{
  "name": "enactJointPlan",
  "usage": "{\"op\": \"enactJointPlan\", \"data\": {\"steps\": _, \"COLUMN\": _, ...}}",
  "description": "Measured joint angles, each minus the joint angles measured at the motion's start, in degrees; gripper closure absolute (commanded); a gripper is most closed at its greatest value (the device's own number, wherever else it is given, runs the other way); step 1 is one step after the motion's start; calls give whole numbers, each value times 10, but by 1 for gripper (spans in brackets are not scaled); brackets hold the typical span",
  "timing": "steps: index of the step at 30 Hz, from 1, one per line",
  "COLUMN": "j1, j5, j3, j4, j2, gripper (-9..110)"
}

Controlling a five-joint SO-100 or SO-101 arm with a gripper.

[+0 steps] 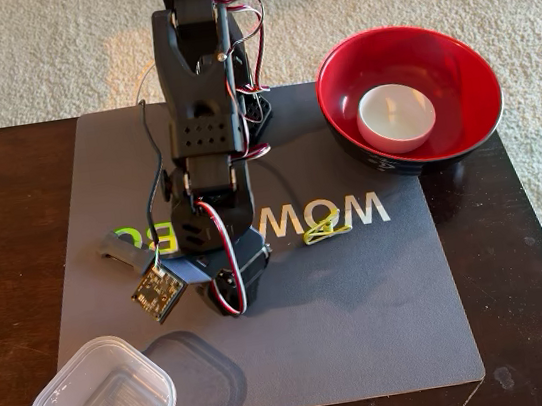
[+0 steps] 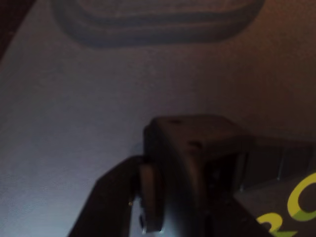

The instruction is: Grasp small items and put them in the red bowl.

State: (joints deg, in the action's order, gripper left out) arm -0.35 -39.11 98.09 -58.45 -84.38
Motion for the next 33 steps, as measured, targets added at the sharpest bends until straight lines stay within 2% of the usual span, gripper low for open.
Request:
{"op": "enactJointPlan", "data": {"steps": 9, "j1": -139, "j5": 60, "j3": 6, "j4": -51, "j2": -200, "gripper": 101}}
{"op": "enactJointPlan", "data": {"steps": 17, "j1": -396, "j5": 58, "j3": 4, "j4": -61, "j2": -375, "gripper": 102}}
{"op": "enactJointPlan", "data": {"steps": 26, "j1": -636, "j5": 47, "j3": -43, "j4": -76, "j2": -379, "gripper": 101}}
{"op": "enactJointPlan", "data": {"steps": 33, "j1": -788, "j5": 59, "j3": 77, "j4": -77, "j2": -364, "gripper": 101}}
